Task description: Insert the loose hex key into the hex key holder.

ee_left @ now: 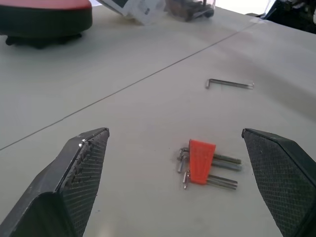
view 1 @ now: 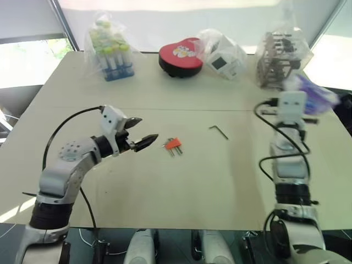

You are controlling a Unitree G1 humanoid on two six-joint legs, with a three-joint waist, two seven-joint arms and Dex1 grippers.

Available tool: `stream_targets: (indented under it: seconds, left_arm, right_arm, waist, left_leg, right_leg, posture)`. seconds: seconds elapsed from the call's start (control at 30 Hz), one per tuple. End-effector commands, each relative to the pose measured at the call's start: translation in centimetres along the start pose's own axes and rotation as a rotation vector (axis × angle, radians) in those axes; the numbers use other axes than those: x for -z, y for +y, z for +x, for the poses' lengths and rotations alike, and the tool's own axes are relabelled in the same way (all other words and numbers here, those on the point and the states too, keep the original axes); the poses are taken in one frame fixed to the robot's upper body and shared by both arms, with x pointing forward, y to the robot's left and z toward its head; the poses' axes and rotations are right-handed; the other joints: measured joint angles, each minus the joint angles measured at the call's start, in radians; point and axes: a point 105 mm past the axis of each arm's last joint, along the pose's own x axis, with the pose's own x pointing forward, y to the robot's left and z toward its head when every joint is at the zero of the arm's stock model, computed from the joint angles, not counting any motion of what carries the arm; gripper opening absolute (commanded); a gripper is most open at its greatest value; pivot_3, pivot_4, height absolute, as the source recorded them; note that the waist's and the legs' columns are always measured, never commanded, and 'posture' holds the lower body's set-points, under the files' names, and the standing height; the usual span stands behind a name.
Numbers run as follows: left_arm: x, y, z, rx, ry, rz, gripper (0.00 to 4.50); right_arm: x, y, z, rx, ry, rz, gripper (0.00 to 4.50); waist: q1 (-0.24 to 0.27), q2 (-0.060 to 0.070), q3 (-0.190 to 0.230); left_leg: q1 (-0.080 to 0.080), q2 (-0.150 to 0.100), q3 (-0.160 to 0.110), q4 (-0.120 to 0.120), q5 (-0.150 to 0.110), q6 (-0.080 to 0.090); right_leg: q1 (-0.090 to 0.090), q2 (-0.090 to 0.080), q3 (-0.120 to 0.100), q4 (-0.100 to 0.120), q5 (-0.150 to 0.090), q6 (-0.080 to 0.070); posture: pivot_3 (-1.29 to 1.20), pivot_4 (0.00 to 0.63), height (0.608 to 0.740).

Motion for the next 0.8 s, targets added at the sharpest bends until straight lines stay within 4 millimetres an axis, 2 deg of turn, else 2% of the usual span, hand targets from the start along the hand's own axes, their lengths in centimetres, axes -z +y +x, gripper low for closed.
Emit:
stream_targets:
  seconds: [0.03,0.13,0.27,0.37,0.5,0.7,0.73,0.8]
  left_arm:
    - [-1.0,0.0,0.3,0.011,-0.035,0.040,4.50]
    - [-1.0,0.3,0.5,0.014,-0.036,0.044,4.50]
    - [-0.9,0.5,0.6,0.013,-0.037,0.049,4.50]
    - [-0.9,0.7,0.5,0.011,-0.037,0.053,4.50]
    - [-0.9,0.7,0.4,0.008,-0.034,0.056,4.50]
    - [-0.8,0.7,0.2,0.005,-0.029,0.057,4.50]
    - [-0.8,0.7,0.2,0.005,-0.029,0.057,4.50]
    - [-0.8,0.7,0.2,0.006,-0.029,0.056,4.50]
  right_arm:
    - [0.3,-3.7,0.7,0.145,0.013,0.001,0.06]
    - [2.9,-5.6,0.9,0.213,0.126,0.055,0.06]
    - [4.9,-5.9,0.6,0.245,0.229,0.154,0.06]
    - [5.7,-5.9,0.4,0.257,0.275,0.204,0.06]
    - [5.5,-5.6,0.1,0.246,0.275,0.235,1.22]
    - [3.2,-5.0,0.0,0.182,0.181,0.224,4.40]
    - [2.7,-4.8,-0.1,0.159,0.158,0.225,4.46]
    - [0.8,-3.1,-0.2,0.029,0.089,0.244,4.46]
  waist:
    - [-0.008,0.000,0.000]
    - [-0.007,0.001,0.000]
    - [-0.004,0.001,0.000]
    - [-0.002,0.001,0.000]
    - [-0.002,0.001,0.000]
    - [-0.001,0.001,0.000]
    - [-0.001,0.001,0.000]
    - [-0.001,0.001,0.000]
  left_leg:
    - [0.000,0.000,0.001,0.000,0.000,0.000]
    - [0.001,0.001,0.000,0.000,0.000,0.000]
    - [0.000,0.001,0.000,0.000,0.000,0.000]
    - [0.000,0.001,0.000,0.000,0.000,0.000]
    - [0.000,0.001,0.000,0.000,0.000,0.000]
    - [0.000,0.001,0.000,0.000,0.000,0.000]
    - [0.000,0.001,0.000,0.000,0.000,0.000]
    - [0.000,0.001,0.000,0.000,0.000,0.000]
  right_leg:
    - [-0.001,0.000,0.000,0.000,0.000,0.000]
    - [-0.001,0.002,0.001,0.001,0.000,0.000]
    - [-0.001,0.002,0.001,0.001,0.000,0.000]
    - [-0.001,0.002,0.001,0.001,0.000,0.000]
    - [-0.001,0.001,0.001,0.001,0.000,0.000]
    - [-0.001,0.001,0.001,0.001,0.000,0.000]
    - [-0.001,0.001,0.001,0.001,0.000,0.000]
    - [-0.001,0.001,0.001,0.001,0.000,0.000]
  posture:
    - [0.00,0.150,0.740]
    - [0.00,0.150,0.740]
    - [0.00,0.150,0.740]
    - [0.00,0.150,0.740]
    - [0.00,0.150,0.740]
    - [0.00,0.150,0.740]
    - [0.00,0.150,0.740]
    - [0.00,0.150,0.740]
